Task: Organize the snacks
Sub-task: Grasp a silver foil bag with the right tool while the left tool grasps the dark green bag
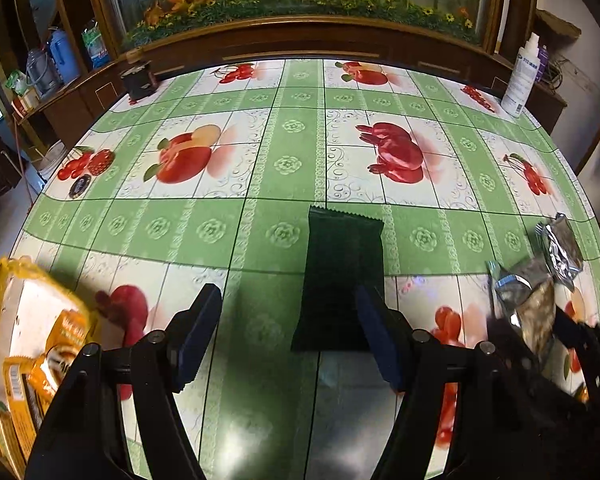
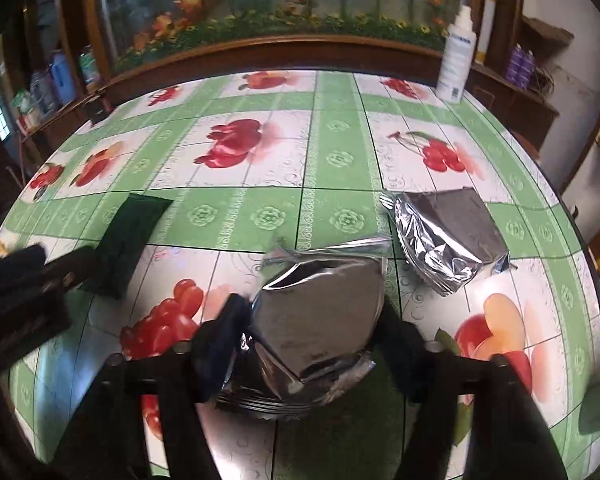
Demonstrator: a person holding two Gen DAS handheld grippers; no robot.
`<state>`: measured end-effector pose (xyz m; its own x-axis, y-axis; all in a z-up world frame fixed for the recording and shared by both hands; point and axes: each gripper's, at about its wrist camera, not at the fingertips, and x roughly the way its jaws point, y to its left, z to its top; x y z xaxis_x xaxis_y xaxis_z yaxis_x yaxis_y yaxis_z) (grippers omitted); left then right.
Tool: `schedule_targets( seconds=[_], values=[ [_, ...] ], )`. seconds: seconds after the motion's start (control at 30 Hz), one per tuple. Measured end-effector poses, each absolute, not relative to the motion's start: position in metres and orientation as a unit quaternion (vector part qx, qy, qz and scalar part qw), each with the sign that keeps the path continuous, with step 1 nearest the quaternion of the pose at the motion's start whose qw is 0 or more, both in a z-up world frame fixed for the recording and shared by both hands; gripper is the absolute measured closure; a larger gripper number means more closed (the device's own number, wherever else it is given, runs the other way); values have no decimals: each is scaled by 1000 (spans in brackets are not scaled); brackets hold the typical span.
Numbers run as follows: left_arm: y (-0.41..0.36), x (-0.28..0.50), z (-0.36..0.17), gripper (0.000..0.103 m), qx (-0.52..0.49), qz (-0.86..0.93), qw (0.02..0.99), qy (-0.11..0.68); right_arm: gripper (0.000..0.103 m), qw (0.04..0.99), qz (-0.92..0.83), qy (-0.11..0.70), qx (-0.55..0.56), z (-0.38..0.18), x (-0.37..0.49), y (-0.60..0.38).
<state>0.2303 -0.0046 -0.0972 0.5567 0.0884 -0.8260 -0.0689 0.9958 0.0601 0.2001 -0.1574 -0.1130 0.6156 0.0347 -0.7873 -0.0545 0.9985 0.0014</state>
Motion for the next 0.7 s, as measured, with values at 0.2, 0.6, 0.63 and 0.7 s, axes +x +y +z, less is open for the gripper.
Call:
schedule_targets(
  seconds=[0.2,0.6,0.63,0.7],
  values=[
    [-15,246,-101,34,13,39,882,469,43,901,57,429,25,-111,172,-174],
    [-31,258,-107,34,-29,11,872,489,43,923,97,359,96,-73,123,-189],
    [-33,259,-111,33,-22,18,869,495,43,923,98,359,99,-74,123,-190],
    [-35,257,-114,32,-14,28,875,484,43,922,100,359,104,-75,124,-192]
  ],
)
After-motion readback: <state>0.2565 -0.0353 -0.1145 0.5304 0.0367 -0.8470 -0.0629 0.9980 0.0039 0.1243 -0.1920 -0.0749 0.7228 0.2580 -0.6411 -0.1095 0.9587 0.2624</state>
